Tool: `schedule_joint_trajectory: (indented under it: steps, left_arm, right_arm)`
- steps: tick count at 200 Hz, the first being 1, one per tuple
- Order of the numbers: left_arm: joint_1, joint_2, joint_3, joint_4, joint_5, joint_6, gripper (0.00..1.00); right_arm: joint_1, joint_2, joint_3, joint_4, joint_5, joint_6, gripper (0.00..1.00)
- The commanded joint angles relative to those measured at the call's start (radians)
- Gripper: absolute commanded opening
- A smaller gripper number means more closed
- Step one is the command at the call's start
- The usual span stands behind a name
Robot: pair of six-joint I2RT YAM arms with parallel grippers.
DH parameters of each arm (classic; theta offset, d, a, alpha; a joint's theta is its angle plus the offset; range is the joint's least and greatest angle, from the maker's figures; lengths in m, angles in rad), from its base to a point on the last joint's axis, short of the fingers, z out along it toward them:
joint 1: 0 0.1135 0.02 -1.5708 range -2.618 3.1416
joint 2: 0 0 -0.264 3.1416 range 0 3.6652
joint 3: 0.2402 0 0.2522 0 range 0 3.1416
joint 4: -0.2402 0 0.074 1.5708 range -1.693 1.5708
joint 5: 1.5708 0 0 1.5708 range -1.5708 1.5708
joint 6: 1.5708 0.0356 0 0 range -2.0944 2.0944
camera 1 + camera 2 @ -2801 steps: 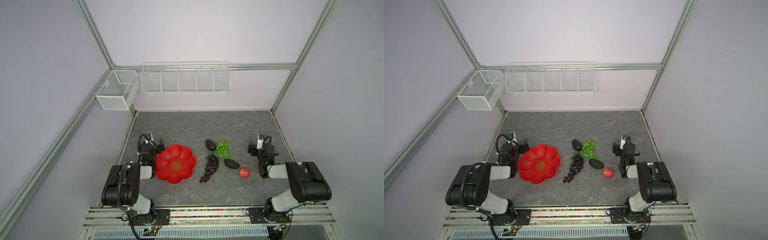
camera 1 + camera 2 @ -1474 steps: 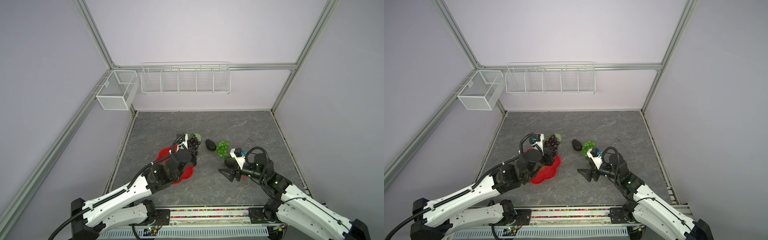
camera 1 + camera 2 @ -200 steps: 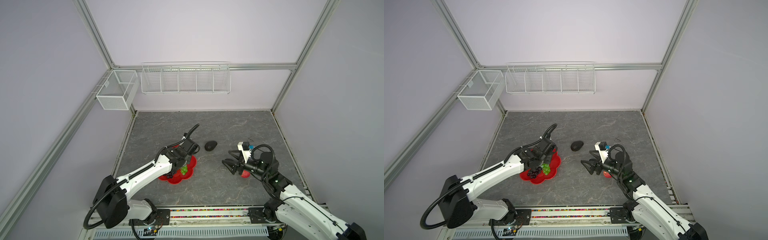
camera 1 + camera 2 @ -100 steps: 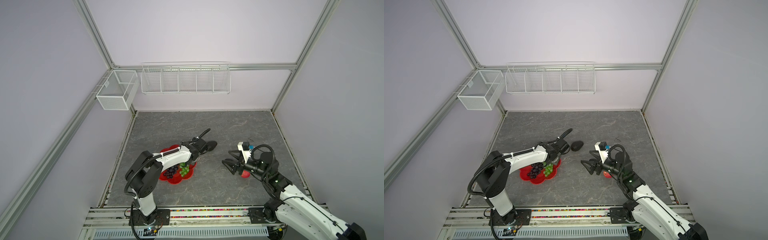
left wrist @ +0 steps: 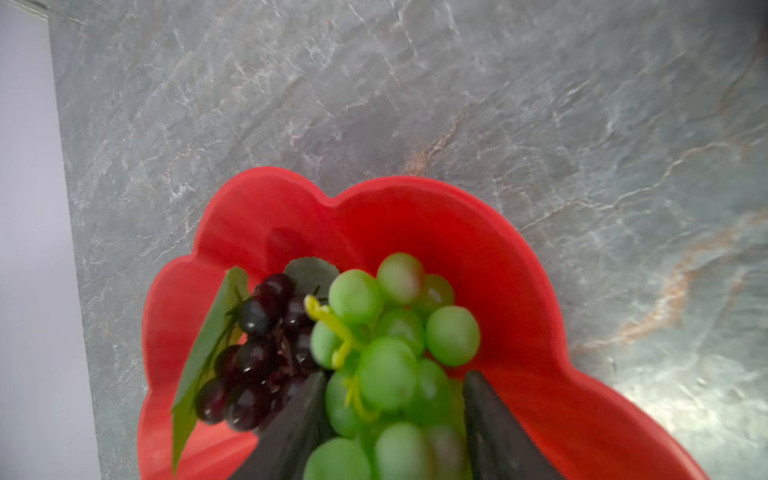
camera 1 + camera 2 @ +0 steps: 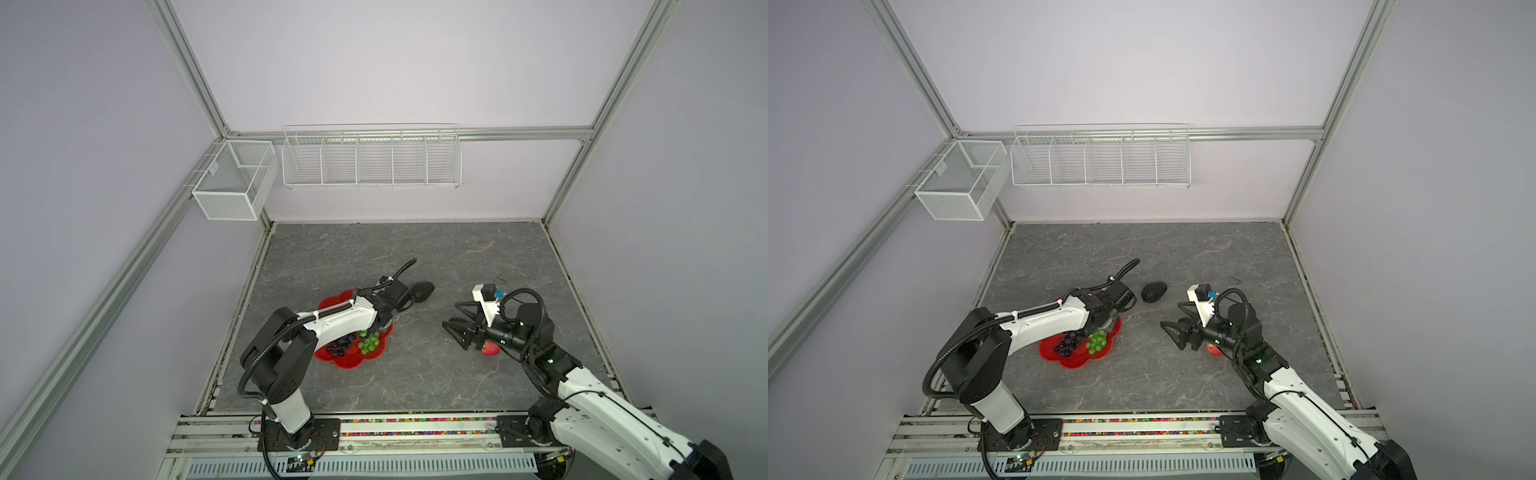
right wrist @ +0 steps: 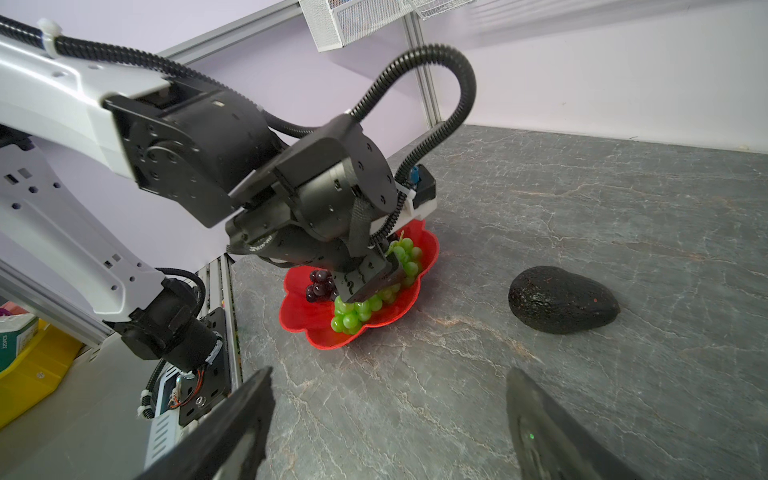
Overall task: Place and organize the fake fruits in the fruit bowl
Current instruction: 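Open the left gripper to drop the green grapes beside the purple grapes, then move the left gripper to the avocado farther from the robot and lower over it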
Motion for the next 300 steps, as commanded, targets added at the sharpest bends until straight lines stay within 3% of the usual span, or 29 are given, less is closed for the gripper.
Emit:
schedule_joint_trajectory:
  steps: [1,61,80,98,108,119,146,173,207,300]
  left_arm:
    - [0.003,-0.056,-0.006,-0.006,-0.031,-0.045,0.55]
    - [0.004,-0.175,-0.044,0.058,0.043,-0.071,0.58]
    - [0.003,-0.214,-0.05,0.133,0.154,-0.06,0.6]
    - [0.003,-0.218,-0.072,0.3,0.325,0.002,0.62]
    - [0.004,-0.186,-0.068,0.382,0.376,-0.005,0.62]
    - [0.004,-0.119,-0.018,0.408,0.413,0.0,0.62]
    - [0.003,0.106,0.226,0.277,0.467,0.132,0.7]
    - [0.004,0.239,0.372,0.218,0.456,0.264,0.77]
    - [0.01,0.317,0.446,0.187,0.404,0.301,0.8]
    - [0.054,0.437,0.504,0.191,0.51,0.342,0.8]
  right_arm:
    - [0.009,-0.003,-0.003,0.027,-0.01,-0.02,0.88]
    - [0.014,0.003,0.005,0.01,-0.003,-0.029,0.89]
    - [0.016,0.001,0.007,-0.008,0.03,-0.036,0.89]
    - [0.021,0.048,0.041,-0.11,0.186,-0.053,0.89]
    - [0.021,0.09,0.065,-0.148,0.225,-0.067,0.89]
    - [0.021,0.123,0.075,-0.138,0.194,-0.072,0.88]
    - [0.031,0.147,0.065,-0.073,0.102,-0.061,0.88]
    - [0.039,0.152,0.065,-0.072,0.116,-0.074,0.88]
    - [0.038,0.122,0.062,-0.09,0.136,-0.092,0.88]
    - [0.04,0.117,0.065,-0.104,0.149,-0.107,0.88]
